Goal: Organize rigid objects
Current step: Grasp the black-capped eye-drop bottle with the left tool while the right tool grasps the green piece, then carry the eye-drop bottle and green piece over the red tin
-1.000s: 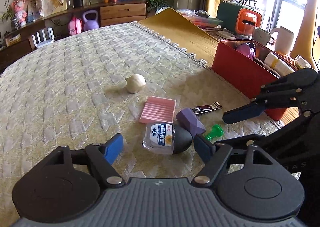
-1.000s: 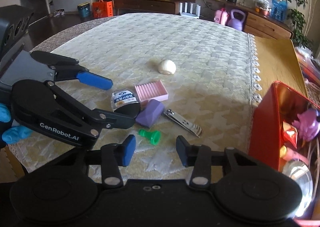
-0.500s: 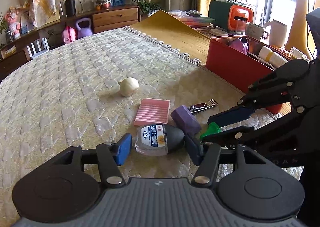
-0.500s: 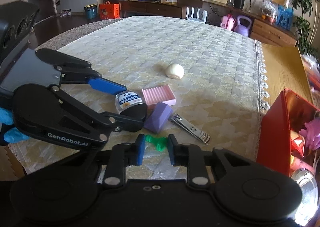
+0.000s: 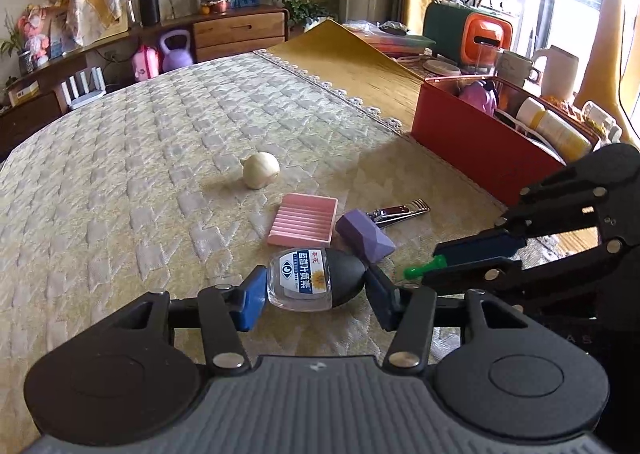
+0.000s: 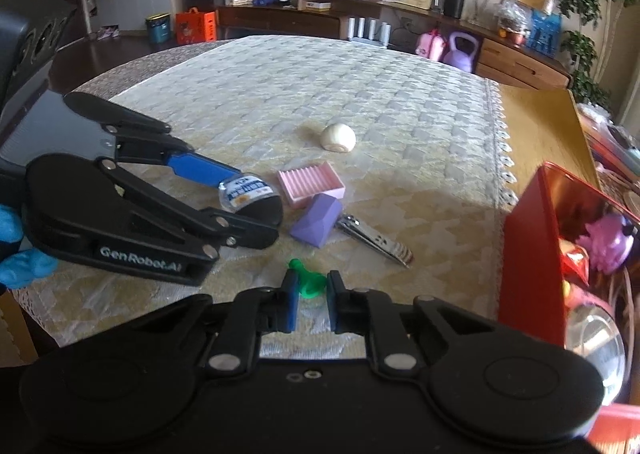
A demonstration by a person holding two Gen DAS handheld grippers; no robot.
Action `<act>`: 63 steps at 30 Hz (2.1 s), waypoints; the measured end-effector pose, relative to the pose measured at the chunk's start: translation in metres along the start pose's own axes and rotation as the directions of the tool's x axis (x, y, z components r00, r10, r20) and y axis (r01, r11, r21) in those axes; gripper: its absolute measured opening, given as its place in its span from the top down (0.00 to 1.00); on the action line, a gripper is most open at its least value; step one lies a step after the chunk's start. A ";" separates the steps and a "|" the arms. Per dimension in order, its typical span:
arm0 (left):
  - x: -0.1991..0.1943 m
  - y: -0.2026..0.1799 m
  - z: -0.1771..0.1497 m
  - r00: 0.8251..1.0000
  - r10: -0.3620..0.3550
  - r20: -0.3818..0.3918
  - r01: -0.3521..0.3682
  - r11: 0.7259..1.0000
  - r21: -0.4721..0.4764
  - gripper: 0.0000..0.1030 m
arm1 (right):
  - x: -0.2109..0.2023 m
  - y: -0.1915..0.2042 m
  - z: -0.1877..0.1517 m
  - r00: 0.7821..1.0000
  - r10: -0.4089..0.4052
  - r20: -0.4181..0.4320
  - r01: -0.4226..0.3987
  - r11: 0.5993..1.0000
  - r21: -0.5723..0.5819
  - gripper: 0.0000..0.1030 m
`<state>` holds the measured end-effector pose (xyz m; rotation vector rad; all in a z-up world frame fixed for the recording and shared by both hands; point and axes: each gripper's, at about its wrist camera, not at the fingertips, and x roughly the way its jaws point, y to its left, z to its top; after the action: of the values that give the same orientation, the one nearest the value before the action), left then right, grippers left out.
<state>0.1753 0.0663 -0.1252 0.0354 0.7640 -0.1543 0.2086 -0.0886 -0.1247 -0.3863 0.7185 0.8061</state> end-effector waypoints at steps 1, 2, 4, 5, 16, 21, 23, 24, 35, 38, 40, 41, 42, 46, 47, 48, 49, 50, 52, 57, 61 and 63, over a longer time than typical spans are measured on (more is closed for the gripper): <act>-0.002 0.000 0.001 1.000 0.001 0.000 -0.001 1.000 -0.005 0.49 | -0.003 -0.001 -0.001 1.000 -0.007 0.002 0.007 1.000 0.011 0.87; -0.005 -0.001 0.001 1.000 0.001 0.002 -0.001 1.000 -0.009 0.49 | -0.006 -0.002 -0.001 1.000 -0.011 0.007 0.011 1.000 0.021 0.87; -0.010 -0.003 0.003 1.000 0.002 0.007 -0.002 1.000 -0.014 0.49 | -0.012 -0.003 0.000 1.000 -0.021 0.018 0.021 0.999 0.039 0.87; -0.013 -0.004 0.003 1.000 0.001 0.010 -0.001 1.000 -0.016 0.49 | -0.015 -0.003 0.000 0.999 -0.027 0.022 0.026 0.999 0.046 0.87; -0.045 -0.022 0.019 0.998 -0.028 0.047 0.029 0.999 -0.037 0.49 | -0.064 -0.014 -0.002 0.992 -0.095 0.081 0.082 0.985 0.151 0.87; -0.053 -0.034 0.028 0.997 -0.038 0.059 0.040 0.999 -0.026 0.49 | -0.087 -0.022 -0.002 0.986 -0.122 0.117 0.098 0.976 0.194 0.87; -0.056 -0.039 0.032 0.997 -0.044 0.066 0.046 0.999 -0.020 0.49 | -0.095 -0.024 -0.002 0.982 -0.137 0.129 0.109 0.973 0.204 0.87; -0.058 -0.042 0.034 0.997 -0.047 0.068 0.048 0.999 -0.018 0.49 | -0.098 -0.025 -0.002 0.981 -0.142 0.133 0.112 0.972 0.208 0.87; -0.062 -0.073 0.061 0.992 -0.082 0.090 0.082 0.997 0.008 0.49 | -0.126 -0.051 -0.011 0.962 -0.220 0.160 0.172 0.948 0.267 0.87; -0.060 -0.083 0.068 0.991 -0.089 0.095 0.087 0.996 0.026 0.49 | -0.132 -0.059 -0.015 0.957 -0.240 0.162 0.187 0.940 0.286 0.87; -0.058 -0.090 0.072 0.991 -0.092 0.095 0.089 0.995 0.036 0.49 | -0.135 -0.066 -0.019 0.954 -0.254 0.161 0.198 0.932 0.302 0.87; -0.056 -0.092 0.075 0.991 -0.093 0.095 0.090 0.995 0.038 0.49 | -0.136 -0.070 -0.021 0.952 -0.261 0.161 0.202 0.929 0.311 0.87; -0.054 -0.096 0.077 0.991 -0.096 0.093 0.092 0.995 0.040 0.49 | -0.137 -0.073 -0.023 0.950 -0.268 0.160 0.207 0.924 0.320 0.87; -0.046 -0.106 0.084 0.991 -0.106 0.080 0.102 0.994 0.043 0.49 | -0.141 -0.087 -0.031 0.945 -0.287 0.154 0.220 0.911 0.348 0.87; -0.043 -0.109 0.086 0.991 -0.107 0.076 0.104 0.994 0.045 0.49 | -0.142 -0.090 -0.033 0.944 -0.291 0.153 0.223 0.909 0.353 0.87; -0.039 -0.112 0.087 0.992 -0.108 0.067 0.105 0.993 0.048 0.49 | -0.143 -0.093 -0.035 0.944 -0.295 0.150 0.226 0.906 0.358 0.87; -0.035 -0.116 0.088 0.992 -0.111 0.058 0.108 0.993 0.053 0.49 | -0.143 -0.096 -0.036 0.943 -0.297 0.148 0.228 0.904 0.362 0.87; -0.031 -0.119 0.089 0.992 -0.113 0.050 0.110 0.992 0.059 0.49 | -0.143 -0.100 -0.038 0.943 -0.300 0.143 0.230 0.900 0.370 0.87; -0.023 -0.127 0.092 0.993 -0.114 0.035 0.111 0.991 0.075 0.49 | -0.142 -0.105 -0.042 0.942 -0.306 0.136 0.235 0.895 0.379 0.87; -0.002 -0.145 0.105 0.993 -0.117 0.020 0.114 0.987 0.114 0.49 | -0.138 -0.120 -0.050 0.940 -0.321 0.114 0.252 0.881 0.401 0.87; 0.016 -0.156 0.117 0.993 -0.116 0.003 0.115 0.985 0.129 0.49 | -0.134 -0.131 -0.054 0.940 -0.326 0.100 0.260 0.875 0.409 0.87; 0.026 -0.160 0.124 0.994 -0.113 -0.008 0.113 0.985 0.128 0.49 | -0.130 -0.135 -0.054 0.941 -0.327 0.090 0.265 0.874 0.406 0.87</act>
<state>0.2544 -0.1063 -0.0495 0.1138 0.7558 -0.3117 0.2261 -0.2727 -0.0636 -0.0659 0.6344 0.3808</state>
